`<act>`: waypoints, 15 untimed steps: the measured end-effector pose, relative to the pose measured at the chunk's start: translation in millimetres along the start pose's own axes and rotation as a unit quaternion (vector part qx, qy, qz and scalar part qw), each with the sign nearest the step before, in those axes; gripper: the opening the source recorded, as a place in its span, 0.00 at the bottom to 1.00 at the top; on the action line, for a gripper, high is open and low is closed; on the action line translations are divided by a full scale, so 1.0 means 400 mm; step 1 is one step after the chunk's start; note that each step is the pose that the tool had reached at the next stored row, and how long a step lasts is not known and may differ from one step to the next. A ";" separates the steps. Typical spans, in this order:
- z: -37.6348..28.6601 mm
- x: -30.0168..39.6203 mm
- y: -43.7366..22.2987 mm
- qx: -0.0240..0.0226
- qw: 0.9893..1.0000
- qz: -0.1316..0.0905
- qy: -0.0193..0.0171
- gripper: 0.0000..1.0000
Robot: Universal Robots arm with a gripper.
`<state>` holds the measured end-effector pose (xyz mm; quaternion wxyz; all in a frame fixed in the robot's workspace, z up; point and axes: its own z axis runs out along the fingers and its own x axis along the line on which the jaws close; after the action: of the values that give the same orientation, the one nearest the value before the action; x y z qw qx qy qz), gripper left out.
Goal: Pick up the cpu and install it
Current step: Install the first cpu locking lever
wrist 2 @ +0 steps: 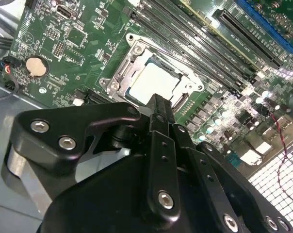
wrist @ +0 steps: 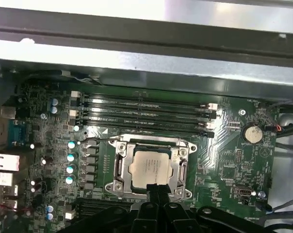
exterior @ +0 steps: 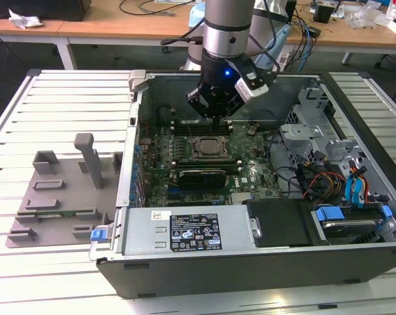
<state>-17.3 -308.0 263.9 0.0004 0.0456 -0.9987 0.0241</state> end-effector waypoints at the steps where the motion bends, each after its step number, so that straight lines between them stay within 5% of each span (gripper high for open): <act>1: 0.000 0.000 0.000 0.000 1.000 -0.004 0.000 0.11; 15: 0.000 0.000 0.000 0.000 0.999 -0.051 -0.002 0.11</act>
<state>-17.3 -308.0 263.9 -0.0008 0.0963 -0.9951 0.0241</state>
